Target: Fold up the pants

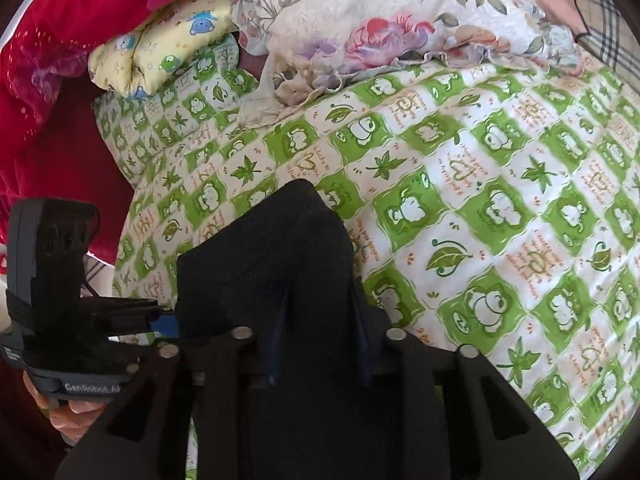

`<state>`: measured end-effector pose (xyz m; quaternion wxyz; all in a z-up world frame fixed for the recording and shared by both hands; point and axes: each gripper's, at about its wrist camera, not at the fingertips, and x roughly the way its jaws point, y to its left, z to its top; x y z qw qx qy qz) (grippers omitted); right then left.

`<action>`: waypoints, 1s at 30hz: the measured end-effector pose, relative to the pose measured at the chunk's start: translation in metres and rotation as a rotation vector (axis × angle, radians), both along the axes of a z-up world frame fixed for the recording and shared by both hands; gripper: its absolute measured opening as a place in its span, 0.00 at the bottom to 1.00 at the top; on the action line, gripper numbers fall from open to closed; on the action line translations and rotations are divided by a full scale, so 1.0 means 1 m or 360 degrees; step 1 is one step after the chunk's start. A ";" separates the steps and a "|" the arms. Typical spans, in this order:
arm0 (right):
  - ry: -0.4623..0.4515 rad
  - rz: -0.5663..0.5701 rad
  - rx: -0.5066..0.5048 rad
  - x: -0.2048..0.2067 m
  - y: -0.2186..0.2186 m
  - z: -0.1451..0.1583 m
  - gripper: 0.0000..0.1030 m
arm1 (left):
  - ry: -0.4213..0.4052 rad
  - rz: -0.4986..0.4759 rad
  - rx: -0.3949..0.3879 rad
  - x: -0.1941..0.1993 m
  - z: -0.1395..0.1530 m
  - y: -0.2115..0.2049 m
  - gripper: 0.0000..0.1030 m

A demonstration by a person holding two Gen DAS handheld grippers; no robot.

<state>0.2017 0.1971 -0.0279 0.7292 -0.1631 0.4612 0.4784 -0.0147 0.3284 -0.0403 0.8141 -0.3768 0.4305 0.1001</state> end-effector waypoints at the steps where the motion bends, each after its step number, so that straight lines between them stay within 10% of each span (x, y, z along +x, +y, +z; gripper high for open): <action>1: 0.0004 -0.0006 0.0022 -0.001 -0.004 0.003 0.20 | -0.0006 -0.0006 0.0002 0.001 0.002 -0.001 0.16; 20: -0.0126 -0.0272 0.0624 -0.052 -0.155 0.103 0.18 | -0.0447 -0.0433 0.0255 0.009 0.128 -0.119 0.11; 30: -0.0178 -0.0516 0.0767 -0.080 -0.258 0.104 0.18 | -0.0511 -0.0728 0.0353 0.027 0.137 -0.219 0.11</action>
